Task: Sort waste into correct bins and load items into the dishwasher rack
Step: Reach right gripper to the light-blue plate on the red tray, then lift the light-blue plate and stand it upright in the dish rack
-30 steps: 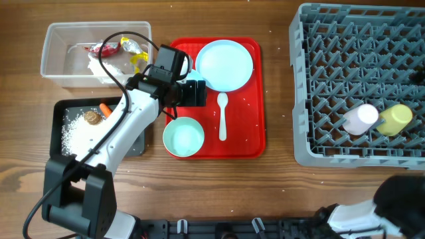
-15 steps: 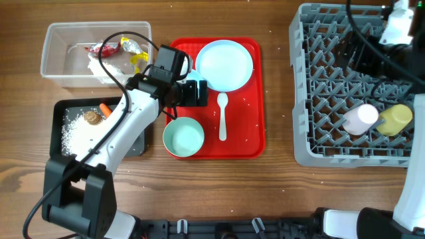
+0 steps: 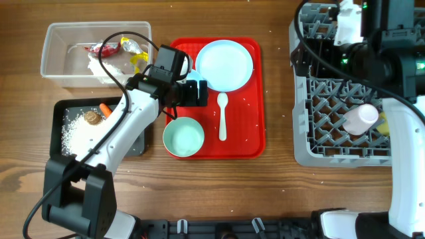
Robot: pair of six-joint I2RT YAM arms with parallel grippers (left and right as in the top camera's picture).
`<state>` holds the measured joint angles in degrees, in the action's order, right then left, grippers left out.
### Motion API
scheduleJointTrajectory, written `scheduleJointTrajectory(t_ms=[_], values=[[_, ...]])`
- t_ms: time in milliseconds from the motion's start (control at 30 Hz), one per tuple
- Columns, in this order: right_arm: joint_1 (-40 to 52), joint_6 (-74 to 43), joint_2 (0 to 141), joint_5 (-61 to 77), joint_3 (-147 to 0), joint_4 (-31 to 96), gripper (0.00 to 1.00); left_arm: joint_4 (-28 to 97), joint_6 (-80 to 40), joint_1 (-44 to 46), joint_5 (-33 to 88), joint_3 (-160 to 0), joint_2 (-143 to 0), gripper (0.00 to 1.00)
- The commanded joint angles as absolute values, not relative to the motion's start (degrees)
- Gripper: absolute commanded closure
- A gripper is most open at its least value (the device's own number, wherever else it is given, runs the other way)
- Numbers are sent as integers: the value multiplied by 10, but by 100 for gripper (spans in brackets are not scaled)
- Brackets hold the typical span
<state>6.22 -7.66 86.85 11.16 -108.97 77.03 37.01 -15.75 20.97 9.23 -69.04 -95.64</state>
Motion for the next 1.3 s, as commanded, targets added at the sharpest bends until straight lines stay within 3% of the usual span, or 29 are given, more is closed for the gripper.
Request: scheduleJointTrajectory(t_ms=[0, 733, 933, 1033, 1100, 1267], values=[[87, -77, 893, 117, -1094, 769, 0, 368, -155, 211, 89, -686, -958, 0], [98, -77, 926, 118, -1094, 767, 0, 369, -155, 200, 58, -686, -861, 4], [124, -124, 991, 125, -1094, 700, 1, 384, -185, 200, -1, -686, -783, 0], [145, -157, 1047, 113, -1094, 661, 9, 388, -185, 200, -1, -686, -776, 0], [153, -180, 1114, 112, -1094, 626, 22, 401, -185, 200, -1, -686, -778, 0], [153, -227, 1239, 104, -1094, 598, 34, 419, -185, 200, -2, -686, -778, 0]])
